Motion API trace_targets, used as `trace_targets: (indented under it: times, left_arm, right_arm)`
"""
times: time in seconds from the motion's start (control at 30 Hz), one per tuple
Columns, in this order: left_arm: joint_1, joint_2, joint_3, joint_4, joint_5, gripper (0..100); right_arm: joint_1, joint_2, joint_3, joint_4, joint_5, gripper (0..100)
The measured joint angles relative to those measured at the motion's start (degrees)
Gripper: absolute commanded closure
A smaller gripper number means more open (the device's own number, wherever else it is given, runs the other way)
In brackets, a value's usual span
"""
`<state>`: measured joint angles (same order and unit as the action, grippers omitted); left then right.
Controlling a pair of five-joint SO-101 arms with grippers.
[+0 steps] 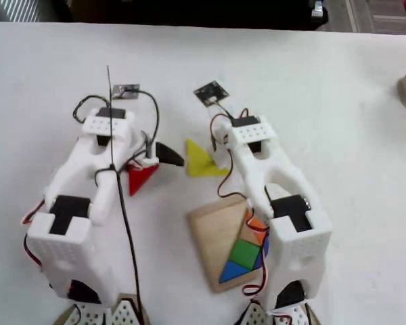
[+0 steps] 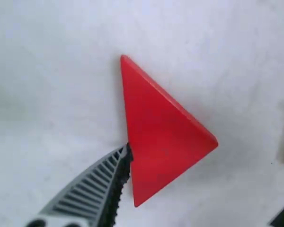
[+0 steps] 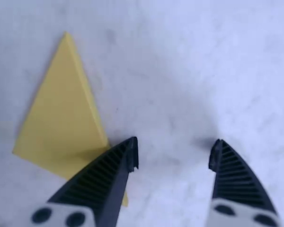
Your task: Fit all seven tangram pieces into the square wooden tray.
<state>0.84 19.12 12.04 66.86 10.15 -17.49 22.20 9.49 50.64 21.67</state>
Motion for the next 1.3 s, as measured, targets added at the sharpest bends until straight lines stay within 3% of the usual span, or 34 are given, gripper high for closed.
trace_targets:
  times: [0.3,0.67,0.77,0.97,1.3]
  left_arm:
    - [0.09,3.43,-0.44,-0.70,1.41,50]
    - [0.00,9.58,-9.41,5.98,1.58,50]
    - [0.00,9.58,-9.41,5.98,1.58,56]
    - [0.00,9.58,-9.41,5.98,1.58,81]
    - [0.70,9.49,-10.55,5.98,1.41,80]
  right_arm:
    - [0.00,0.00,0.00,0.00,0.00,75.8]
    - [0.00,0.00,0.00,0.00,0.00,75.8]
    - [0.00,0.00,0.00,0.00,0.00,75.8]
    - [0.00,0.00,0.00,0.00,0.00,75.8]
    - [0.09,0.00,0.00,0.00,0.00,75.8]
